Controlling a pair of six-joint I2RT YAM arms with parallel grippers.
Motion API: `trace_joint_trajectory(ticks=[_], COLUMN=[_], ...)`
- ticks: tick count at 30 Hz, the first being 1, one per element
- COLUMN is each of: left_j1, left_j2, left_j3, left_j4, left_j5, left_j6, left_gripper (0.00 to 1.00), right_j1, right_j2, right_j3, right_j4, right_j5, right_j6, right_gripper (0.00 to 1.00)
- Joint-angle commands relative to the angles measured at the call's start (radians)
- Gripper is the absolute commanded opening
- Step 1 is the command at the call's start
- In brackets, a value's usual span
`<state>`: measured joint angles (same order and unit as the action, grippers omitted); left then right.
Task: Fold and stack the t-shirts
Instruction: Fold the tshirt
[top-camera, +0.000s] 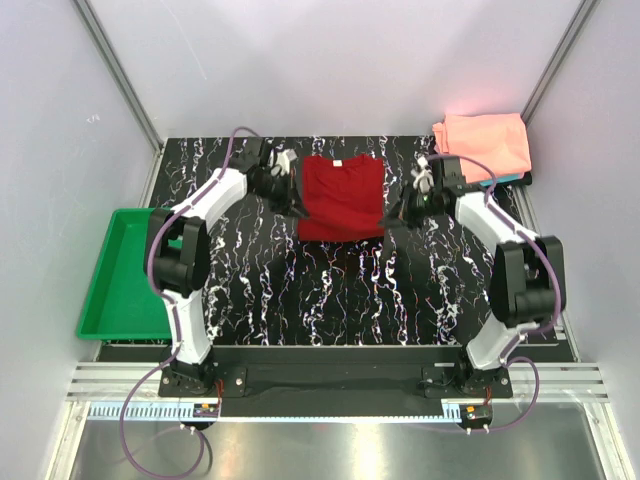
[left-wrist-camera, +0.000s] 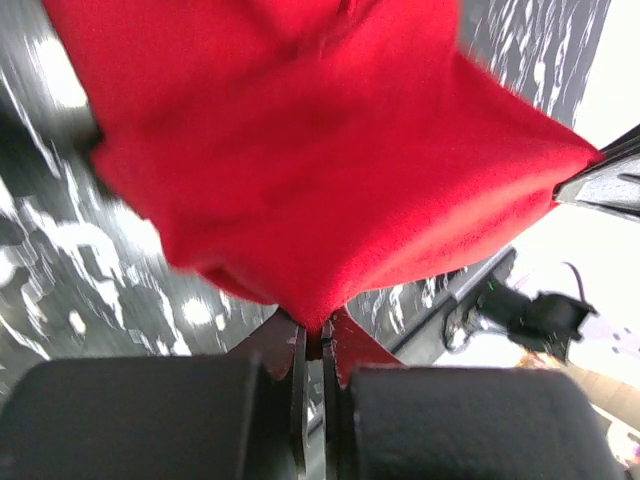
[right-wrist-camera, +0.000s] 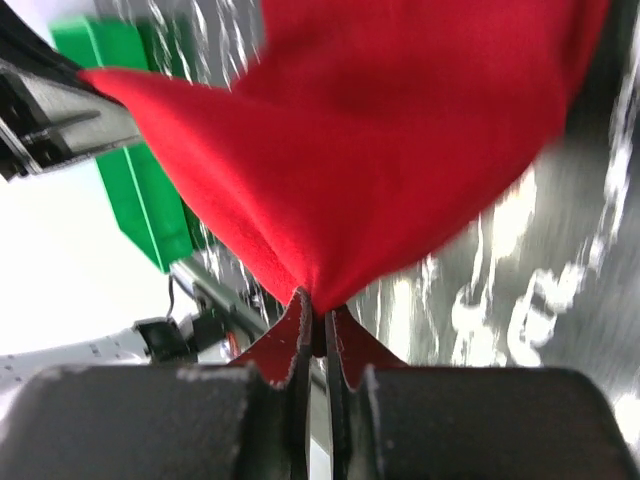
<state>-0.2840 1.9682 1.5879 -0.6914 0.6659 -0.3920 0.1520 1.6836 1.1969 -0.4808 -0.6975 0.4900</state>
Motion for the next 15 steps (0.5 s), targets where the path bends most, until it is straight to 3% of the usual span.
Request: trace_joint_trajectory(ticks=[1,6,8,10,11,13,15], left_j1=[0.009,0.025,0.029,0.034,0.034,0.031,0.025], left_j2=[0.064,0.309,0.429,0.519,0.534,0.529,0.482], left_j3=[0.212,0.535,0.679,0.78,0.794,0.79,0.775], left_j4=[0.02,0.045,0.082,0.131,0.142,0.162,0.159], left_j5=[-0.057,-0.133,-0.222,-0.313,-0.359,-0.411,-0.459], left_j6=[0.057,0.11,0.151,0.172,0.212,0.237,0.248], left_gripper=[0.0,0.02,0.25,0.54,0.7,0.78,0.87], right_j1=[-0.019,-0.032,-0.032,-0.026,-0.023,-0.017,-0.02], right_j2=[0.109,0.433,0.592,0.695,0.765,0.783,0.736], right_j3=[0.229,0.602,0.791,0.956,1.004,1.056,1.026], right_j4=[0.056,0.057,0.085,0.123,0.111,0.103,0.1], right_j5=[0.019,0.099,0.113,0.125,0.145,0.197,0.208], right_j6=[-0.045,-0.12,-0.139,-0.178,-0.201,-0.234,-0.234], right_gripper=[0.0,0.0,0.02,0.51,0.63,0.89,0.92])
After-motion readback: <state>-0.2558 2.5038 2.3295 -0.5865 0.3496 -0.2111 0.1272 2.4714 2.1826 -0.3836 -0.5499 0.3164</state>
